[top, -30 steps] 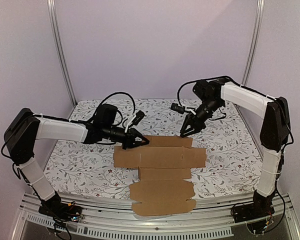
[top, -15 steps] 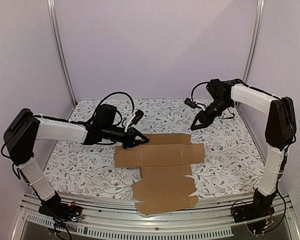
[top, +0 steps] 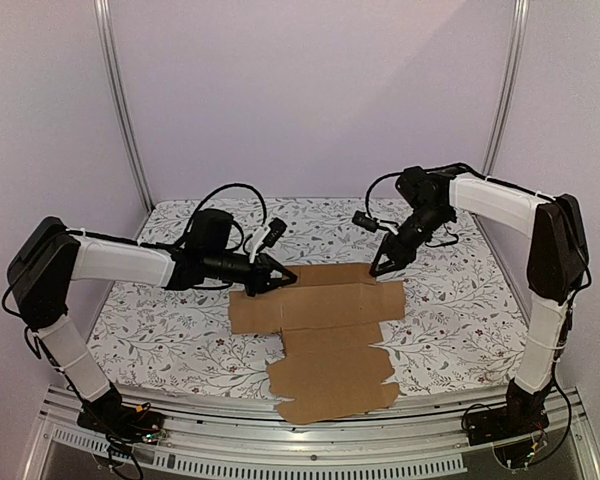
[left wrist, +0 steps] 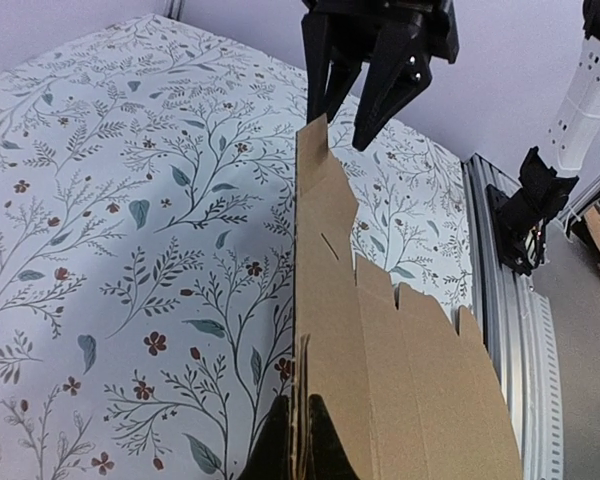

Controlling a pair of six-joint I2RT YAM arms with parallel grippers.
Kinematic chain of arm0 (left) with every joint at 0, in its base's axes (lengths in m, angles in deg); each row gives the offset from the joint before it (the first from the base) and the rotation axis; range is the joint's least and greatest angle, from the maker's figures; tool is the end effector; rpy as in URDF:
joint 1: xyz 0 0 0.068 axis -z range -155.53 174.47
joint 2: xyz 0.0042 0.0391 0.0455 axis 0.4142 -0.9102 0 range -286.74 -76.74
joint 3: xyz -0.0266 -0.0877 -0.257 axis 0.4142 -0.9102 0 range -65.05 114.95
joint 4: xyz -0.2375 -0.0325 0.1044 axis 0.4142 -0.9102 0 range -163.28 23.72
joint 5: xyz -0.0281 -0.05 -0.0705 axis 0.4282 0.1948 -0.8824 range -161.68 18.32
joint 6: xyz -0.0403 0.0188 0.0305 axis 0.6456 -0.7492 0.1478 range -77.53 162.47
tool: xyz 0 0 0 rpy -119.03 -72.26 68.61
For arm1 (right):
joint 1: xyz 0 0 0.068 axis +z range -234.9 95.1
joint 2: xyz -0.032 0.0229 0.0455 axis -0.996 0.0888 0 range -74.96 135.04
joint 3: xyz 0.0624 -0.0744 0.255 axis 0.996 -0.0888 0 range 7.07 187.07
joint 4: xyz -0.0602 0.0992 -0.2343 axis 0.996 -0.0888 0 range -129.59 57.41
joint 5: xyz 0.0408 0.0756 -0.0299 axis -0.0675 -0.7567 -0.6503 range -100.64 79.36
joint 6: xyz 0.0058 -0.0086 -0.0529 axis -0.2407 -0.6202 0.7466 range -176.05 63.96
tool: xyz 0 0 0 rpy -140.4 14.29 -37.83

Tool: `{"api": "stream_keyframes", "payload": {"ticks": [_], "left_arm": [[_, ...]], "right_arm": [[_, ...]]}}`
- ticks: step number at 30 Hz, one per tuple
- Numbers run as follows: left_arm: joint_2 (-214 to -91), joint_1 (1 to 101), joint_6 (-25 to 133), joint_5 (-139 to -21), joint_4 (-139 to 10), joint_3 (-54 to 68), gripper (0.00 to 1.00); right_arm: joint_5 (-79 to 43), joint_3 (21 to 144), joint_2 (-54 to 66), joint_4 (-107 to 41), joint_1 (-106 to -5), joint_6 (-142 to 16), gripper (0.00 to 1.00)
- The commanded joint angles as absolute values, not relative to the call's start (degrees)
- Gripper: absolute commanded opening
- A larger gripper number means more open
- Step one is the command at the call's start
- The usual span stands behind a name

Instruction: Fold the paper box

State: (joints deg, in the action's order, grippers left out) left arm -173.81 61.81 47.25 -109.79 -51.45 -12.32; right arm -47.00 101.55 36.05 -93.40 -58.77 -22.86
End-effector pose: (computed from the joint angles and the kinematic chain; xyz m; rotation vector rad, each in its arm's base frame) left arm 0.2716 -0.2349 0.1969 1.0053 1.9176 -1.1285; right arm 0.3400 0.1903 0.2477 -1.4498 2.3433 0.8838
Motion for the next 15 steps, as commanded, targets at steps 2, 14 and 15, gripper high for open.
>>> {"api": "stream_keyframes", "payload": {"ticks": [2,14,15], "left_arm": [[-172.2,62.3,46.5,-109.7,-51.6,-12.8,0.00],[-171.8,63.0,47.0,-111.6,-48.3,-13.5,0.00],[-171.8,63.0,47.2,-111.2,-48.1,-13.5,0.00]], "right_arm": [[-49.2,105.3,35.0,-94.6,-62.3,-23.0,0.31],[-38.9,103.1,38.6,-88.9,-62.1,-29.2,0.23],[-39.3,102.6,38.5,-89.7,-61.4,-27.7,0.24]]}}
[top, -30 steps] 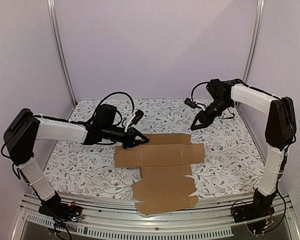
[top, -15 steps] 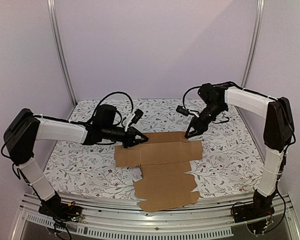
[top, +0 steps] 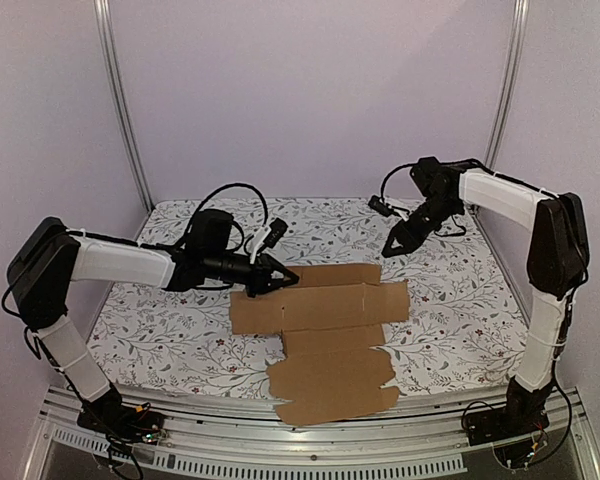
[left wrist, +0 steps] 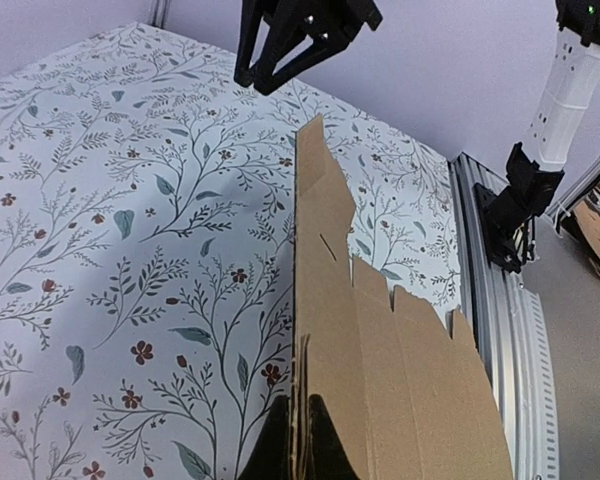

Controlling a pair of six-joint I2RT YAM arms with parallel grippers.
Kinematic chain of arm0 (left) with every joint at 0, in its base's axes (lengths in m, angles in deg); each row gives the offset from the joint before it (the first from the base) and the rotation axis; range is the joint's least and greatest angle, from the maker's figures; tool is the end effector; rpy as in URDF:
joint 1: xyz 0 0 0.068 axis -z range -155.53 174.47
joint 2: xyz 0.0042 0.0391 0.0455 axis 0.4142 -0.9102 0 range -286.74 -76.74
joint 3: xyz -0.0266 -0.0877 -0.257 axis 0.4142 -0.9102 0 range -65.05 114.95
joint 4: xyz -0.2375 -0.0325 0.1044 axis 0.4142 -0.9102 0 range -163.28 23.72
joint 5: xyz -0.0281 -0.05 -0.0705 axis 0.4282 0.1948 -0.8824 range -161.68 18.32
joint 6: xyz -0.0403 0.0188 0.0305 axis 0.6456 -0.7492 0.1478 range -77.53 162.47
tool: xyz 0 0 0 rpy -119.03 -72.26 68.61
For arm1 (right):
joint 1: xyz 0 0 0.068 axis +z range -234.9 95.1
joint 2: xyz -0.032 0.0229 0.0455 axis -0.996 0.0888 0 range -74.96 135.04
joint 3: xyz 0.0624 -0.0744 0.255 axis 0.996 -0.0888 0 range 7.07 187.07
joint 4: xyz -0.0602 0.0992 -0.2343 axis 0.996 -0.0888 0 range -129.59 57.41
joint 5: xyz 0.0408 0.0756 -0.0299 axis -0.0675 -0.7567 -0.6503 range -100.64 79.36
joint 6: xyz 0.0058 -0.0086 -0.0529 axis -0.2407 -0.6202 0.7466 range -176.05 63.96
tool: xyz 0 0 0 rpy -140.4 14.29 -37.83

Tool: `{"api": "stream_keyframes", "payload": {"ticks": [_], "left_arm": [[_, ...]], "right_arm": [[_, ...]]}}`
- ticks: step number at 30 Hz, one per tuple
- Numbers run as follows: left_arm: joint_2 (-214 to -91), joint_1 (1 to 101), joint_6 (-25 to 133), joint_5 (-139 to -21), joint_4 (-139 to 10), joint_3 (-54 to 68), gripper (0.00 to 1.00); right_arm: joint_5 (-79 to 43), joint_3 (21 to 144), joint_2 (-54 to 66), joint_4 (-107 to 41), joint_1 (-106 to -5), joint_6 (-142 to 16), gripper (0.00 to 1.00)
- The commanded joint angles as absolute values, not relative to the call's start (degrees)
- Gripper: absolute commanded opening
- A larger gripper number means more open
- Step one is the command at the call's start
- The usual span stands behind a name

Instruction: Fold the paper box

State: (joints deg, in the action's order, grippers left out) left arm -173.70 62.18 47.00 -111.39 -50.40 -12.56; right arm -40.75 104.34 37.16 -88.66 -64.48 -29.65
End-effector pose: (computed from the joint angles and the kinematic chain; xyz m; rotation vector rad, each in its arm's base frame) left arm 0.2692 -0.2369 0.1982 1.0323 1.8860 -1.1577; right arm 0.3741 0.1584 0.2544 -1.1852 2.4303 0.7019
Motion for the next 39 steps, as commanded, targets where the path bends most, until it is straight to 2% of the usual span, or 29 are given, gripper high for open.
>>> {"api": "stream_keyframes", "payload": {"ticks": [1,10,14,18,30,35,39], "left_arm": [[-171.9,63.0,47.3,-111.2,-47.9,-13.5,0.00],[-172.3,63.0,47.9,-110.6,-47.5,-13.3,0.00],[-172.4,63.3,47.8,-111.9,-47.0,-13.5,0.00],[-172.4,63.6,47.5,-114.4,-46.4,-13.6,0.00],[-176.4,64.0,47.7,-121.2,-44.9,-11.3,0.00],[-178.9,64.0,49.7,-122.6,-41.5,-11.1,0.00],[-180.5,63.9,51.0,-122.8,-39.8,-11.0,0.00]], "right_arm": [[-40.0,102.4,38.3,-90.8,-60.4,-26.3,0.24],[-48.5,102.1,36.8,-97.0,-59.1,-17.9,0.25],[-51.4,101.9,37.0,-98.0,-58.7,-16.6,0.29],[-51.7,102.3,37.8,-97.2,-58.2,-17.0,0.36],[-53.6,104.7,40.7,-95.7,-57.1,-18.5,0.39],[-56.2,104.5,41.3,-96.4,-56.7,-17.6,0.32],[-58.1,104.6,41.5,-98.3,-56.7,-15.3,0.16]]}}
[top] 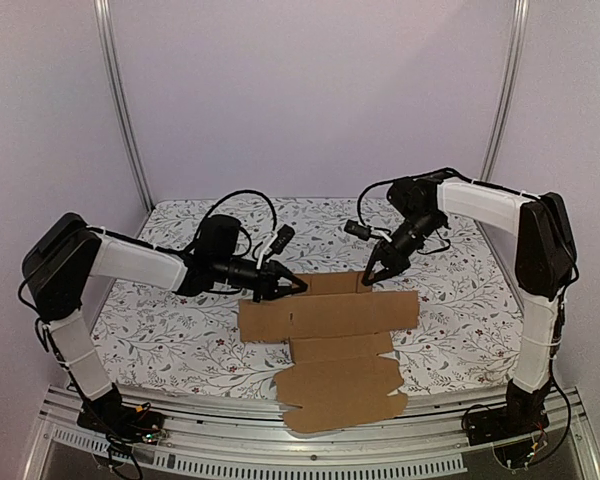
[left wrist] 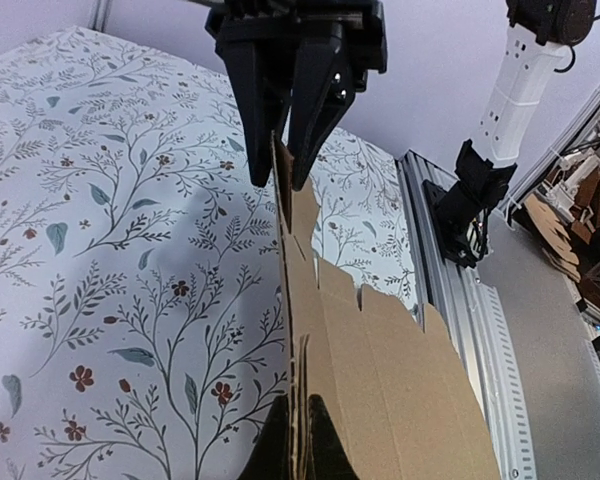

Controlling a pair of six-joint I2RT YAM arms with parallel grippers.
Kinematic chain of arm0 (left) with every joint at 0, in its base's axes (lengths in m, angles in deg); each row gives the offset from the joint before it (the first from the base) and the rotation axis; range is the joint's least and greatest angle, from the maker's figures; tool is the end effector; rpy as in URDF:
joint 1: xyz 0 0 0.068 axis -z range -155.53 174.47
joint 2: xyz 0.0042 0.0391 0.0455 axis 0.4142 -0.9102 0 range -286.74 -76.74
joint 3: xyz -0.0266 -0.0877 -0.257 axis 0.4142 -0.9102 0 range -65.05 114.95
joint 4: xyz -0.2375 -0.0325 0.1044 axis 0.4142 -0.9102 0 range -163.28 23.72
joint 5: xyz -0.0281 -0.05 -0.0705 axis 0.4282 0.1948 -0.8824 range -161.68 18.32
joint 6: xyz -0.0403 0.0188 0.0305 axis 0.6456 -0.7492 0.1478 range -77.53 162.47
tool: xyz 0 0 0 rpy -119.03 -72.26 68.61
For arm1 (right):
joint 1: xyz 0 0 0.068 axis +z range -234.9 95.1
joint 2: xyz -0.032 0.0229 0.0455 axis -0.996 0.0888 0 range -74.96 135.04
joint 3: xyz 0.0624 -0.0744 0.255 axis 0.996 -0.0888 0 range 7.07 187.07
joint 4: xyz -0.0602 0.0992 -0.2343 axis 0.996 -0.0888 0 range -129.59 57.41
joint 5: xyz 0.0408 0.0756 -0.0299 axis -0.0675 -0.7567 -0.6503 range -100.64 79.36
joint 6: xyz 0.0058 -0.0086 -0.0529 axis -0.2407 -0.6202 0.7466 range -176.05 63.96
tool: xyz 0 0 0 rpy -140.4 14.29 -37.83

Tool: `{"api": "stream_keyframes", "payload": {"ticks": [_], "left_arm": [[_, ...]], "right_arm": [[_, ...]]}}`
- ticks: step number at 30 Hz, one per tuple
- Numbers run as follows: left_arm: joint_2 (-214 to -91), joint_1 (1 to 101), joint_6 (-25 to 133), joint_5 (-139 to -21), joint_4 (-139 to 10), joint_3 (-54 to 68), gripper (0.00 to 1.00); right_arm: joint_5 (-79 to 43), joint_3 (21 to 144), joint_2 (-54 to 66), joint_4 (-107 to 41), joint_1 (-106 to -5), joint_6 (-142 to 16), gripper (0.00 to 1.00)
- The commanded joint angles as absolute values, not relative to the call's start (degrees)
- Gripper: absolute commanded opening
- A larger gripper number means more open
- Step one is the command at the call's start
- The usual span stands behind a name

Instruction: Fold the paper box

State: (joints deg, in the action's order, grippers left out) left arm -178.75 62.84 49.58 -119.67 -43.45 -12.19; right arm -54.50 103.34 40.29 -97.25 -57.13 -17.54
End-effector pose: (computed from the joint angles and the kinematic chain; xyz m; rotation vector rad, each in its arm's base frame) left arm 0.2723 -0.2493 0.1822 1.0975 1.8208 -1.3328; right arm 0.3378 0.2058 0.2304 -1.5607 2.2776 1.0921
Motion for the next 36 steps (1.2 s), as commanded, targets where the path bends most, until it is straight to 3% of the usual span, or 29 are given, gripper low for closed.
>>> {"api": "stream_keyframes", "payload": {"ticks": [1,4,13,17,24,36], "left_arm": [[-180.8,63.9,51.1,-122.7,-39.6,-11.0,0.00],[-181.2,63.5,51.7,-121.4,-39.4,-11.0,0.02],[-181.9,63.7,51.9,-119.8,-40.2,-9.3,0.24],[-181.7,64.5,48.3,-117.8,-48.0,-4.6,0.31],[-184.8,67.1,36.5,-114.8,-72.2,5.3,0.30],[-185.1,68.9,36.0,-111.5,-74.4,7.4,0.28]], "right_arm": [[-58.2,104.6,41.5,-98.8,-56.7,-15.0,0.12],[-57.9,104.6,41.5,-99.6,-56.7,-14.2,0.01],[-56.2,105.8,40.4,-100.6,-56.7,-13.7,0.00],[-54.1,105.9,39.8,-101.3,-55.8,-12.8,0.00],[-53.6,106.4,38.7,-101.8,-55.0,-12.5,0.00],[-49.6,107.2,38.1,-105.0,-52.4,-9.5,0.03]]}}
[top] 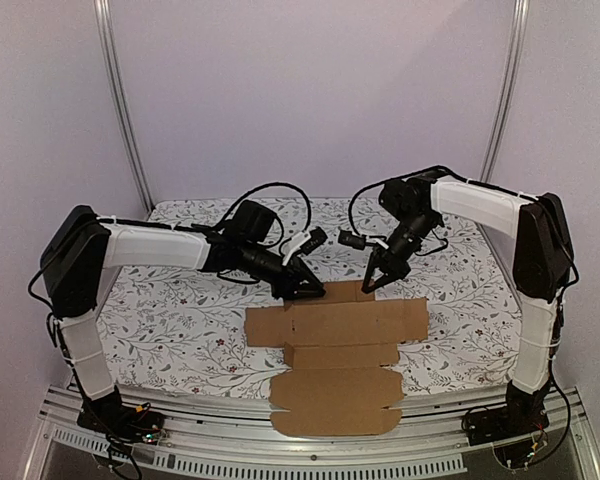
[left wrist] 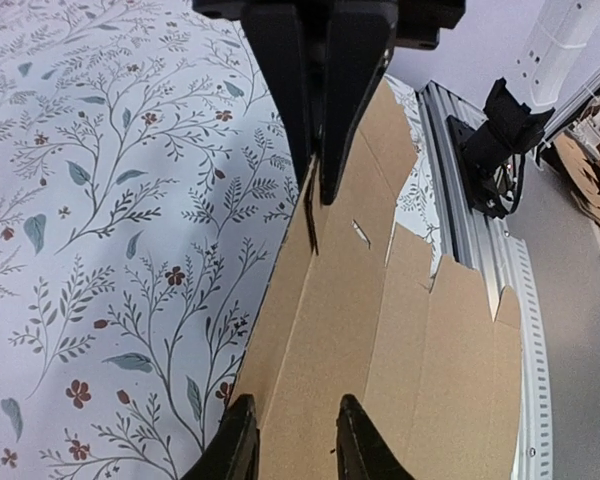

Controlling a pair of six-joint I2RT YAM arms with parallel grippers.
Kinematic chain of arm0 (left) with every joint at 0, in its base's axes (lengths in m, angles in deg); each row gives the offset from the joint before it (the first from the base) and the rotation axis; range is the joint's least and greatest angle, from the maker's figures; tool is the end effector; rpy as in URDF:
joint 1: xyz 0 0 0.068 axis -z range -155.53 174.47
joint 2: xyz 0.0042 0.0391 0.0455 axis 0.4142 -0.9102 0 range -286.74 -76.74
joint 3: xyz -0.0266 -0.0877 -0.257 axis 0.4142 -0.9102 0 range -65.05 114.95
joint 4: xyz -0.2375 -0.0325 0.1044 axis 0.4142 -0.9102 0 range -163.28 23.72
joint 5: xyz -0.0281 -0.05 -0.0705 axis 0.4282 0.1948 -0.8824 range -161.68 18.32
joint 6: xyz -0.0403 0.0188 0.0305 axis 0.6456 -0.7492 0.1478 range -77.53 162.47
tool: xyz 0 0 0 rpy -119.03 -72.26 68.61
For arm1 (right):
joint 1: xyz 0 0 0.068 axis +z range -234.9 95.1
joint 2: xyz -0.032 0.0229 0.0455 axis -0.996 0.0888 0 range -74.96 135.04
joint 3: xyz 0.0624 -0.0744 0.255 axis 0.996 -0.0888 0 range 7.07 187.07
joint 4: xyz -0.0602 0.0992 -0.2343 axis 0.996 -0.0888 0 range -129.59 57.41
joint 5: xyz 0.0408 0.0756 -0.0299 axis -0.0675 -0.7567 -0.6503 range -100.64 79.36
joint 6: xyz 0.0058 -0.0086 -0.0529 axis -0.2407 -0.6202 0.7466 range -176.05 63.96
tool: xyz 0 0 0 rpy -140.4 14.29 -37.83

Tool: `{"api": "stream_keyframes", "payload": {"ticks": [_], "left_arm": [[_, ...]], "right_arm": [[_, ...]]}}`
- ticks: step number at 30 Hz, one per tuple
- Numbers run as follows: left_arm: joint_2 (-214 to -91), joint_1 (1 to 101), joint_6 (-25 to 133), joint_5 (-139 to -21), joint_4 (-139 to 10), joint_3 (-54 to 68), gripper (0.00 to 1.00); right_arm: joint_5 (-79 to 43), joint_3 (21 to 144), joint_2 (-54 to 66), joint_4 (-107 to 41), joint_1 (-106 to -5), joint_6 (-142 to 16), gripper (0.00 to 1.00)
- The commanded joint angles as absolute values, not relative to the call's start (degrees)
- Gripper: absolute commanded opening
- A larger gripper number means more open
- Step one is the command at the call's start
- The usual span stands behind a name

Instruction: Fold the paper box

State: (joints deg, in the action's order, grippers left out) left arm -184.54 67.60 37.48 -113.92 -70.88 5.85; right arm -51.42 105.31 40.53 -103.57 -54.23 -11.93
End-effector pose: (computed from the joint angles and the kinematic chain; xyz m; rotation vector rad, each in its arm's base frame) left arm 0.2812 -0.2963 0.1992 1.3089 1.9456 -1.1831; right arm 0.3223 0.2182 0.2357 -1.7410 2.2507 1.0451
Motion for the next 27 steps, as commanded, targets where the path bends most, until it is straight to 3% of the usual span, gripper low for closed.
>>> {"api": "stream_keyframes", "payload": {"ticks": [1,13,23,27], "left_arm": [[-184.5,69.1,35.7,-110.8,-74.6,7.4,0.28],[-180.0,69.9,30.8,-104.5,-80.6,9.3,0.38],[-174.9,70.0,32.3,-108.3,-75.5,7.2,0.42],[-177.9,70.0,30.8,-107.3,-80.3,9.8,0.43]], "right_arm": [[-49.2,107.1,37.8,-105.2,-52.0,-9.3,0.03],[-48.5,107.1,35.9,-105.6,-50.9,-8.4,0.03],[-49.8,107.3,35.5,-106.1,-50.7,-8.7,0.04],[-49.9,107.3,34.8,-105.9,-50.8,-8.7,0.04]]}}
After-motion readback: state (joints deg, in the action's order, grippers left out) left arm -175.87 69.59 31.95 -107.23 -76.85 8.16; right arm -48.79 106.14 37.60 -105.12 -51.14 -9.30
